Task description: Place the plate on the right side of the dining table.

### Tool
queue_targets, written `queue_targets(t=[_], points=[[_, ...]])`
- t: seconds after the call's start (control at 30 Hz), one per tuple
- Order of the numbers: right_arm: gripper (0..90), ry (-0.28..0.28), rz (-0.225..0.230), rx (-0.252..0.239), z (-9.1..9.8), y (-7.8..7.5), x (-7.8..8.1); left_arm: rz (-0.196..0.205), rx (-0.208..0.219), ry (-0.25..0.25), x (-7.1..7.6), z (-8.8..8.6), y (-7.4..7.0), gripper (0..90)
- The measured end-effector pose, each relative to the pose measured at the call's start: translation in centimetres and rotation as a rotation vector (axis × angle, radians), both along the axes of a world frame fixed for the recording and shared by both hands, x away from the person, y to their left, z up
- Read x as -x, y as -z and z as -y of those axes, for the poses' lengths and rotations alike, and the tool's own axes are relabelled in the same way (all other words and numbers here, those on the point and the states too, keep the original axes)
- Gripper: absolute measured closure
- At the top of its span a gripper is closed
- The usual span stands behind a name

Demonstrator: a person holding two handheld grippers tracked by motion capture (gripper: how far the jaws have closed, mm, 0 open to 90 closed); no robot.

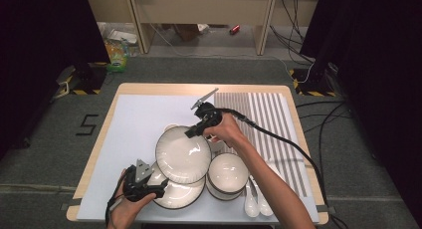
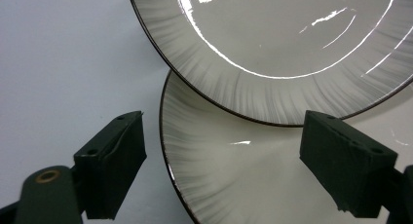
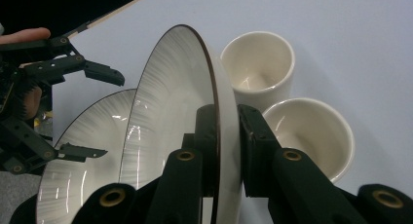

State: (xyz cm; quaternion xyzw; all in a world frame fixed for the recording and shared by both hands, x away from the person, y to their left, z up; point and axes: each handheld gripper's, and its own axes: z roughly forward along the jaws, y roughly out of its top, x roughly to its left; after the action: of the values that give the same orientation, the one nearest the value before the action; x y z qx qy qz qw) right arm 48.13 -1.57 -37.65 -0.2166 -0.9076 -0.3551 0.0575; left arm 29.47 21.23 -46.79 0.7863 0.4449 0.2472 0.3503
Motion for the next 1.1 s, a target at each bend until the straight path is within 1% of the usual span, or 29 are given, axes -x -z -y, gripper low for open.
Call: queue_targets(t=[0.03,0.07,0.1,0.13,0.17,0.2,0.23,0.33,0.37,0.4,0.43,0.47,0.5,0.53,0.57,0.6,0.73,0.8,0.83,0.87,0.93,0.97,1.03,1.1], points=[[79.2,0.003,0.009,0.000,0.0,-0.2,-0.1,-0.001,-0.010,-0.002,0.1,-0.1,-0.2,16.3],[79.2,0.003,0.009,0.000,0.0,-0.2,-0.1,0.008,-0.010,-0.005,0.2,-0.1,-0.3,16.3],[79.0,0.004,0.016,-0.003,0.0,-0.7,-0.1,0.015,-0.020,-0.001,0.3,-0.1,-0.6,16.2],[79.0,0.004,0.016,-0.003,0.0,-0.7,-0.1,0.015,-0.020,-0.001,0.3,-0.1,-0.6,16.2],[79.3,0.005,0.023,-0.013,0.1,-1.2,-0.1,0.018,-0.016,0.000,0.3,0.0,-0.7,16.2],[79.3,0.005,0.023,-0.013,0.1,-1.2,-0.1,0.020,-0.016,0.003,0.4,0.0,-0.7,16.2],[79.6,0.003,0.027,-0.016,0.2,-1.7,-0.1,0.020,-0.005,0.010,0.4,0.2,-0.7,16.2],[79.5,0.007,0.030,-0.021,0.3,-2.1,-0.1,0.019,-0.008,0.017,0.4,0.4,-0.6,16.2],[79.4,0.008,0.042,-0.031,0.3,-2.6,-0.1,0.021,-0.004,0.023,0.4,0.6,-0.6,16.3],[79.4,0.008,0.042,-0.031,0.3,-2.6,-0.1,0.021,-0.004,0.023,0.4,0.6,-0.6,16.4],[79.5,0.011,0.043,-0.041,0.3,-3.1,0.0,0.024,-0.001,0.021,0.4,0.7,-0.5,16.5],[79.5,0.011,0.043,-0.041,0.3,-3.1,0.0,0.027,-0.005,0.024,0.3,0.8,-0.6,16.5],[79.5,0.014,0.048,-0.048,0.3,-3.3,0.0,0.032,0.003,0.024,0.3,0.9,-0.6,16.6],[79.7,0.012,0.052,-0.055,0.2,-3.6,0.1,0.032,-0.003,0.024,0.3,1.0,-0.6,16.7],[79.8,0.016,0.055,-0.064,0.1,-3.8,0.1,0.034,0.000,0.027,0.2,1.1,-0.7,17.0],[79.7,0.008,0.055,-0.059,0.1,-4.0,0.1,0.038,-0.007,0.031,0.2,1.2,-0.7,17.4],[79.6,0.002,0.054,-0.070,-0.5,-4.5,0.3,0.054,0.007,0.031,0.2,1.8,-1.0,18.3],[79.5,-0.005,0.053,-0.073,-0.8,-4.6,0.4,0.056,0.004,0.034,0.1,2.1,-1.1,18.3],[79.5,-0.009,0.050,-0.083,-0.9,-4.8,0.5,0.060,0.002,0.036,0.0,2.3,-1.1,18.7],[79.5,-0.009,0.050,-0.083,-0.9,-4.8,0.5,0.064,0.007,0.037,0.0,2.4,-1.1,18.7],[79.7,-0.005,0.045,-0.085,-1.0,-5.2,0.4,0.071,-0.002,0.040,-0.1,2.7,-1.3,18.5],[79.7,-0.005,0.045,-0.085,-1.0,-5.2,0.4,0.079,0.004,0.036,-0.1,2.8,-1.4,18.5],[79.9,0.009,0.051,-0.093,-0.6,-5.5,0.3,0.095,0.003,0.037,-0.2,2.9,-2.0,18.7],[79.8,0.007,0.051,-0.094,-0.5,-5.7,0.2,0.097,-0.001,0.040,-0.3,3.0,-2.2,18.7]])
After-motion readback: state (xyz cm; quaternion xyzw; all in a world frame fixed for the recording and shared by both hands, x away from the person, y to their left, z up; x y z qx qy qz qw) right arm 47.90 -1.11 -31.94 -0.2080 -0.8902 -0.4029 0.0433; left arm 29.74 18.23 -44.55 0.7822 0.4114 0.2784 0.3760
